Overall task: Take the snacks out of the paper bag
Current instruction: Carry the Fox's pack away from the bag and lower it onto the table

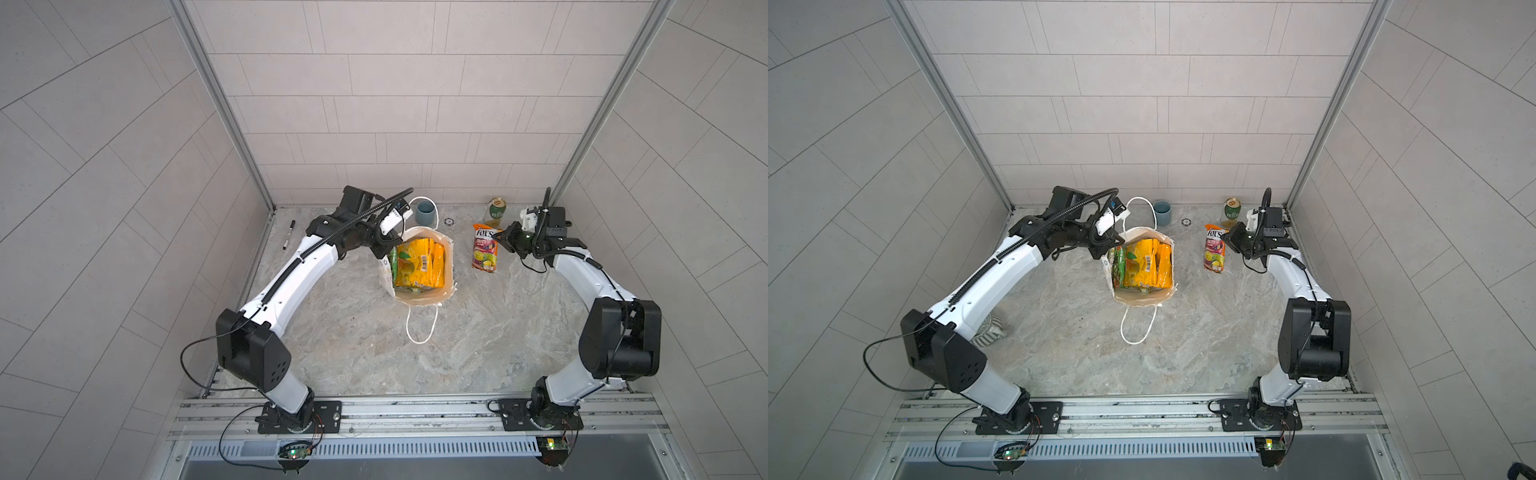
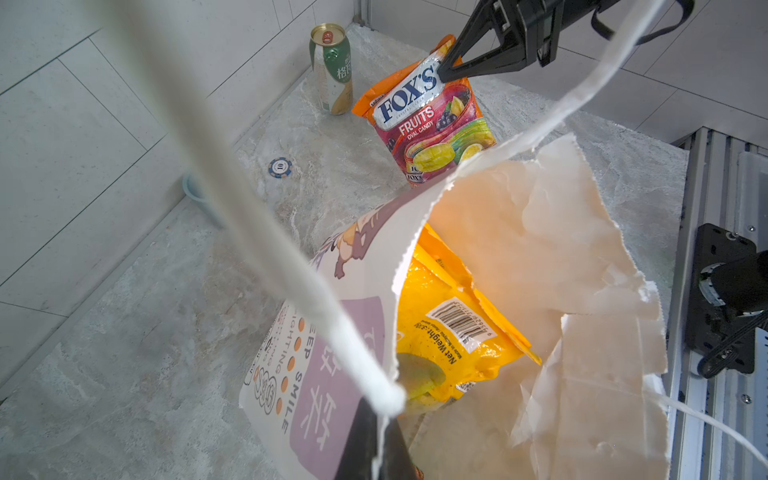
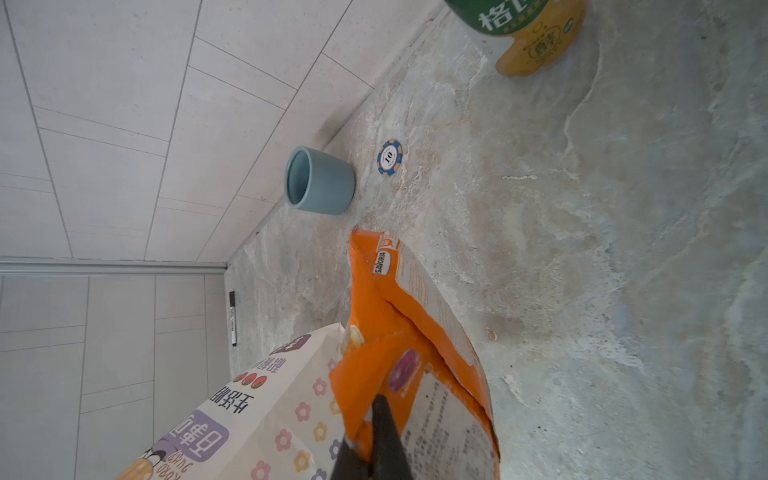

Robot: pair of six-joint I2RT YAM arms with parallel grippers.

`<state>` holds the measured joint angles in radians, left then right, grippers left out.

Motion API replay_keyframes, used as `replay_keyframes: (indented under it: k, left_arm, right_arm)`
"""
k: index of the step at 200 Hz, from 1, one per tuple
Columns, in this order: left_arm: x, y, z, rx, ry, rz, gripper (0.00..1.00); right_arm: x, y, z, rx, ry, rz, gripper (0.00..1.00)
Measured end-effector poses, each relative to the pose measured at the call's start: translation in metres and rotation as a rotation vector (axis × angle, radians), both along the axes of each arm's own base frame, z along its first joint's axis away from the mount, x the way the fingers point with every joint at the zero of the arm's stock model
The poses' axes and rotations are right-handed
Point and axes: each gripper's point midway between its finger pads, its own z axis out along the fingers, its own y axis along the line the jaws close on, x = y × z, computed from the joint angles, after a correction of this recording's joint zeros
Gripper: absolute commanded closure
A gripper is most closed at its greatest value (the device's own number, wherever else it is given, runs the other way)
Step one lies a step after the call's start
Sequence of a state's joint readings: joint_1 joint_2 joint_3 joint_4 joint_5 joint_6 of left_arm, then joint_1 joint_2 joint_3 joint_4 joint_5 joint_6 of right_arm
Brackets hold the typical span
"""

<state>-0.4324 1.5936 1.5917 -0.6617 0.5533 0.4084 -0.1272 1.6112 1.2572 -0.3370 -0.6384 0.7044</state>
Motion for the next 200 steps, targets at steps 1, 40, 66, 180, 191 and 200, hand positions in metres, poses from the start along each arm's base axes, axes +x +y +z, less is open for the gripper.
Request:
replay_keyframes:
  k: [1, 40, 66, 180, 191, 200]
  left_arm:
    - [0.000, 0.000, 0.000, 0.000, 0.000, 0.000, 1.00]
    - [0.000, 0.000, 0.000, -0.002, 0.001, -0.003, 1.00]
    - [-0.001, -0.001, 0.000, -0.003, 0.002, -0.004, 1.00]
    - [-0.001, -0.001, 0.000, -0.002, -0.001, -0.009, 1.00]
    - [-0.001, -0.001, 0.000, -0.001, -0.002, -0.010, 1.00]
    - [-0.001, -0.001, 0.000, -0.001, -0.002, -0.010, 1.00]
  right_arm:
    - [0.000, 0.000, 0.000, -0.002, 0.001, 0.001, 1.00]
    - [0.003, -0.030, -0.031, -0.247, 0.191, 0.072, 1.00]
    - [0.006, -0.054, -0.059, -0.404, 0.325, 0.123, 1.00]
    - [0.007, -0.139, -0.101, -0.780, 0.519, 0.187, 1.00]
    - [0.011, -0.150, -0.102, -0.783, 0.521, 0.176, 1.00]
    - [0.014, -0.158, -0.103, -0.782, 0.521, 0.165, 1.00]
